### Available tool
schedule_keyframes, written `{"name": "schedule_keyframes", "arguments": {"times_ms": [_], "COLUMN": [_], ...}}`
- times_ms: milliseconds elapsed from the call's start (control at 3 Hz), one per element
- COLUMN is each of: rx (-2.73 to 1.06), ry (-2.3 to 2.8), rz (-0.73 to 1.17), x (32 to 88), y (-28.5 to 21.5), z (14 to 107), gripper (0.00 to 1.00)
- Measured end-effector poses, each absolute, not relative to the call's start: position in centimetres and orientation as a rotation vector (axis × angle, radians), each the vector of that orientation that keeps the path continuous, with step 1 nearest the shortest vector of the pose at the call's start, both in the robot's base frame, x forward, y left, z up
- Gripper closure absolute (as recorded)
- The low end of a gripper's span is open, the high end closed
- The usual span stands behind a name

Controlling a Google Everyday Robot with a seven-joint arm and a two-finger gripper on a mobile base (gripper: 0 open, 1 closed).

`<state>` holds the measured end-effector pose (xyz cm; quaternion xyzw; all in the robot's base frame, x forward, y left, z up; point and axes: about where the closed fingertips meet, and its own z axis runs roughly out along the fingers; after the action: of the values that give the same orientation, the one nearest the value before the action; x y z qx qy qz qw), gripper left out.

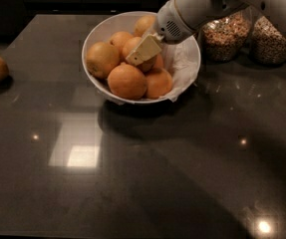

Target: Pick orange from white bowl

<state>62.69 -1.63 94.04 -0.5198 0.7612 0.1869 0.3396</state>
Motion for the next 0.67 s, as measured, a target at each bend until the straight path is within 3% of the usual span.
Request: {"name": "schedule_keyframes", "arguments": {"times_ms": [667], "rx": [-1.341], "ry": [1.998], "rz": [0.482], "x": [62.88], "y": [-2.09], "z": [93.55], "gripper": [0.29]}}
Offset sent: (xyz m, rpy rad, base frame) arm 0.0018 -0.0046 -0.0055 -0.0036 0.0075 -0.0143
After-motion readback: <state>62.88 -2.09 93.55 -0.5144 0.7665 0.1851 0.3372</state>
